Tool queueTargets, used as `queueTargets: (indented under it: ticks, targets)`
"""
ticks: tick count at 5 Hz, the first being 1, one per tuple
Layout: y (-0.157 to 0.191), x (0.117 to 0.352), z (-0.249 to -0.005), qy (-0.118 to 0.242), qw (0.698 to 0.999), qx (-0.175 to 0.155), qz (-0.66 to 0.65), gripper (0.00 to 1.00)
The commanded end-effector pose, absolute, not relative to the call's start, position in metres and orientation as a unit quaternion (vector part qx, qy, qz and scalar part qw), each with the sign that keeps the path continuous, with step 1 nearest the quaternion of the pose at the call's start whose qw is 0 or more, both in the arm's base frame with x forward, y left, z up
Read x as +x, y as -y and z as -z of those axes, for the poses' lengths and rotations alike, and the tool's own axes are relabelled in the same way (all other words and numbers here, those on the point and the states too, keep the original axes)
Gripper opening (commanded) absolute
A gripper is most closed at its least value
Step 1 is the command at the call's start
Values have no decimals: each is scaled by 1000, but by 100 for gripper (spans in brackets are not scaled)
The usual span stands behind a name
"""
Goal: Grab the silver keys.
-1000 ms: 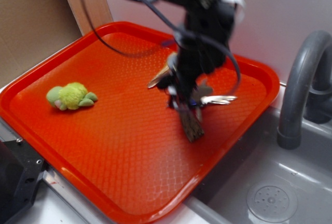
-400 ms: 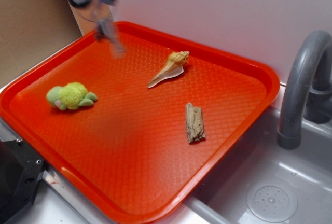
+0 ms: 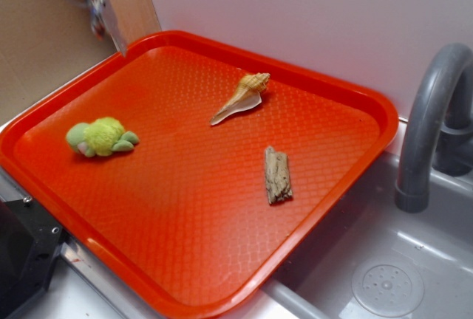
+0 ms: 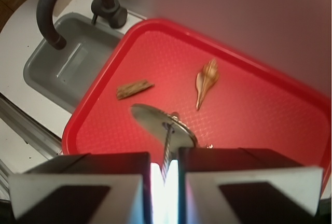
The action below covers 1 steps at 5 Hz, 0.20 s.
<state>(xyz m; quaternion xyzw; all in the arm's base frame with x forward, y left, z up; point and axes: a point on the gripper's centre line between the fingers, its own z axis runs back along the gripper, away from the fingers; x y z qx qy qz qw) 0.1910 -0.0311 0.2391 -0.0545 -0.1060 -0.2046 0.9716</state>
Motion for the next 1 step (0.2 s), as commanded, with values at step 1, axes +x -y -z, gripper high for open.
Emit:
queueTargets:
  ticks: [1]
  targets:
    - [31,185,-231,90,980,-28,178,0]
